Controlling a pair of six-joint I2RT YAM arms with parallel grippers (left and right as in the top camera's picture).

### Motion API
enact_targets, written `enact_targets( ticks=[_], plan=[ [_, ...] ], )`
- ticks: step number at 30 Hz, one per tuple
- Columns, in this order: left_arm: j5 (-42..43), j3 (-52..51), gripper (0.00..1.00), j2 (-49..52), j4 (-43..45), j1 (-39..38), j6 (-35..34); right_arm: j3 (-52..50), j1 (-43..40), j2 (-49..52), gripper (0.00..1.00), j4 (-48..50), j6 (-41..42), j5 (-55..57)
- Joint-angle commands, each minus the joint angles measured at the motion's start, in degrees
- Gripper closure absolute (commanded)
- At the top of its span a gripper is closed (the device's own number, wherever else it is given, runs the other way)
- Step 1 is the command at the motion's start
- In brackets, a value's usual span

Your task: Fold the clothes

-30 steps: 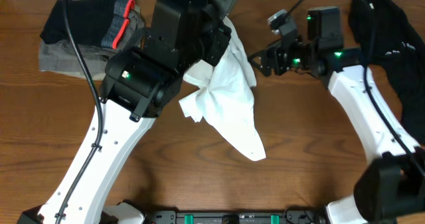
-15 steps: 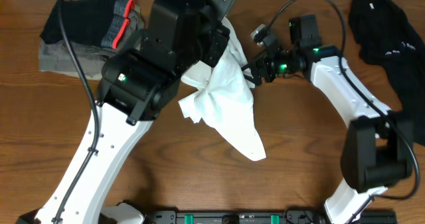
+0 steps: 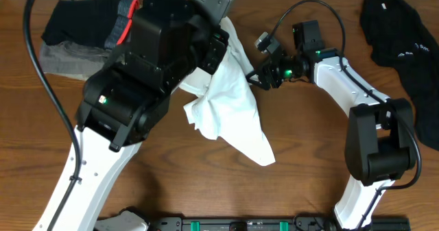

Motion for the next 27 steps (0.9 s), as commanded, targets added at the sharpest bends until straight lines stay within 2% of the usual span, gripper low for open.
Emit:
enact_targets(
  ticks=[1,7,11,14,19,23,27],
  plan=[
    [-0.2,0.5,0.94,-1.0,0.3,0.4,0.5,0.0,0.6,0.3,0.46,0.2,-0.9,-2.2],
    [1.5,0.5,0.94,-1.6,0.5,0.4,0.5,0.0,1.1,0.3,0.69,0.9,-0.9,-3.1],
    [1.5,0.5,0.94,-2.1,0.5,0.4,0.5,0.0,1.3,0.3,0.97,1.4,-0.8,-3.4],
    [1.0,0.5,0.94,-2.3,0.5,0.4,0.5,0.1,0.9,0.3,0.99,2.3,-0.5,-2.8],
    [-3.2,0.5,0.94,-2.3,0.3,0.5,0.5,2.6,-2.1,-0.8,0.99,1.7,3.3,7.5],
    [-8.4,0.5,0.94,-2.3,-0.8,0.5,0.5,9.3,-5.8,-4.0,0.99,-6.9,3.3,15.9],
    [-9.7,0.5,0.94,-2.3,-1.5,1.5,0.5,17.0,-9.1,-7.8,0.99,-15.6,3.3,21.2]
  ],
)
